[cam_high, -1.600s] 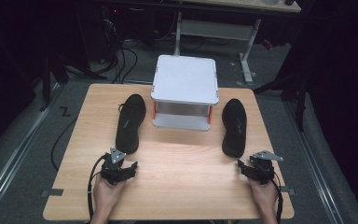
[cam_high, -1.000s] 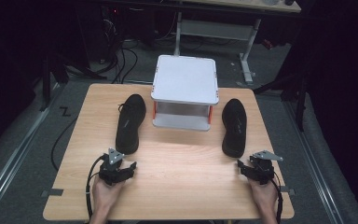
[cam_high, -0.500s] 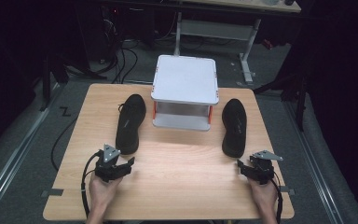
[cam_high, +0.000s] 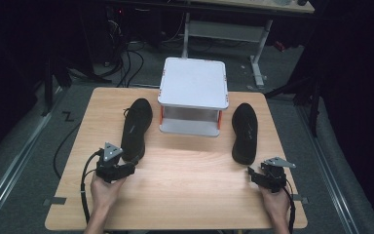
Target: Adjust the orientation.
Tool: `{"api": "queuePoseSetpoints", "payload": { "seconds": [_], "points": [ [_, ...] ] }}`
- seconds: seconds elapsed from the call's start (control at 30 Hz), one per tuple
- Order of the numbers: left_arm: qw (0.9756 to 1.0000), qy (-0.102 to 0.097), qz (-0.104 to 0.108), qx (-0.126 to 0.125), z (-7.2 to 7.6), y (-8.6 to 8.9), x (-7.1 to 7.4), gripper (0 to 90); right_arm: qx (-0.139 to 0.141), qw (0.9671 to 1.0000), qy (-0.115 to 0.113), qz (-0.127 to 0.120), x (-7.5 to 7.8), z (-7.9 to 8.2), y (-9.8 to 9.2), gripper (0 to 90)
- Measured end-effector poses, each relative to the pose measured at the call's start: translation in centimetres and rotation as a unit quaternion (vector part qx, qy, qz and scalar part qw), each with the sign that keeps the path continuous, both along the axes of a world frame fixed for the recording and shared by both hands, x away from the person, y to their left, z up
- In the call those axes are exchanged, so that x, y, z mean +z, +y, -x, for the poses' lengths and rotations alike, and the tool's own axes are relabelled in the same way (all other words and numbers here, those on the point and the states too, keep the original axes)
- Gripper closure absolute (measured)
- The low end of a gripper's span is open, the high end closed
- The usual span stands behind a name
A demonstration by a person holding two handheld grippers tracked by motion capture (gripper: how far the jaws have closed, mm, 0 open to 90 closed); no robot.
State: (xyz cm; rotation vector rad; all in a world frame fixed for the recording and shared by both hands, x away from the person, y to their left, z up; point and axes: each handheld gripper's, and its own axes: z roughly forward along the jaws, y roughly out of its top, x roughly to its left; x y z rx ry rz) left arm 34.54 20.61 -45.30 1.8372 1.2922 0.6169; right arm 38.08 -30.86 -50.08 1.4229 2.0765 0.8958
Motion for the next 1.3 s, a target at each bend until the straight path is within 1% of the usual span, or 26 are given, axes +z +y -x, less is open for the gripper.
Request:
{"api": "queuePoseSetpoints", "payload": {
  "seconds": [0.17,0.27,0.33,0.37,0.43,0.53,0.6,0.63,0.67,0.7,0.73,0.8,0.87,0.97,1.0,1.03,1.1,1.13,1.23,1.3],
  "points": [
    [1.0,-0.003,0.005,-0.002,-0.6,0.3,0.8,35.9,0.0,1.0,0.0,0.0,0.0,0.0,0.0,39.6],
    [1.0,-0.006,-0.001,-0.005,-1.1,0.2,1.2,35.8,0.0,1.0,0.0,0.0,0.0,0.0,0.0,39.6],
    [1.0,-0.007,0.001,-0.006,-1.3,0.2,1.4,35.8,0.001,1.0,0.0,0.0,0.0,0.0,0.0,39.4],
    [0.9999,-0.008,0.001,-0.008,-1.6,0.2,1.6,35.8,0.001,1.0,0.0,0.0,0.0,0.0,0.0,39.2],
    [0.9999,-0.008,-0.004,-0.009,-2.0,0.1,1.9,35.7,0.001,1.0,0.0,0.0,0.0,0.0,0.0,39.0],
    [0.9999,-0.009,-0.005,-0.014,-2.3,-0.1,2.3,35.7,0.002,1.0,0.0,0.0,0.0,0.0,0.0,38.9],
    [0.9998,-0.01,-0.011,-0.017,-2.7,-0.2,2.6,35.7,0.002,1.0,0.0,0.0,0.0,0.0,0.0,38.7],
    [0.9997,-0.01,-0.013,-0.018,-2.9,-0.3,2.7,35.7,0.003,1.0,0.0,0.0,0.0,0.0,0.0,38.7],
    [0.9997,-0.012,-0.01,-0.019,-3.4,-0.4,2.8,35.8,0.002,1.0,0.001,-0.001,0.0,0.0,0.0,38.6],
    [0.9997,-0.009,-0.013,-0.021,-3.6,-0.4,2.9,35.7,0.002,1.0,0.0,-0.001,0.0,0.0,0.0,38.5],
    [0.9997,-0.009,-0.013,-0.021,-3.6,-0.4,2.9,35.7,0.002,1.0,0.0,-0.001,0.0,0.0,0.0,38.5],
    [0.9997,-0.006,-0.014,-0.022,-4.2,-0.5,2.9,35.7,0.002,1.0,0.001,-0.001,0.0,0.0,0.0,38.5],
    [0.9997,-0.006,-0.009,-0.024,-4.9,-0.5,2.8,36.3,0.003,1.0,0.001,-0.001,0.0,0.0,0.0,38.5],
    [0.9992,0.005,-0.025,-0.029,-5.8,-0.6,2.4,36.3,0.003,1.0,0.001,-0.001,0.0,0.0,0.0,38.5],
    [0.9992,0.005,-0.025,-0.029,-5.8,-0.6,2.4,36.3,0.003,1.0,0.001,-0.001,0.0,0.0,0.0,38.5],
    [0.9989,0.013,-0.031,-0.033,-6.4,-0.7,2.2,36.3,0.002,1.0,0.001,-0.001,0.0,0.0,0.0,38.5],
    [0.9985,0.018,-0.037,-0.037,-6.9,-0.8,1.9,36.7,0.003,1.0,0.001,-0.001,0.0,0.0,0.0,38.5],
    [0.9985,0.018,-0.037,-0.037,-6.9,-0.8,1.9,37.0,0.003,1.0,0.001,-0.001,0.0,0.0,0.0,38.5],
    [0.998,0.023,-0.041,-0.043,-7.4,-1.1,1.4,38.2,0.002,1.0,0.001,-0.001,0.0,0.0,0.0,38.5],
    [0.9974,0.032,-0.043,-0.048,-7.8,-1.3,0.9,40.0,0.003,1.0,0.001,-0.001,0.0,0.0,0.0,38.5]
  ]
}}
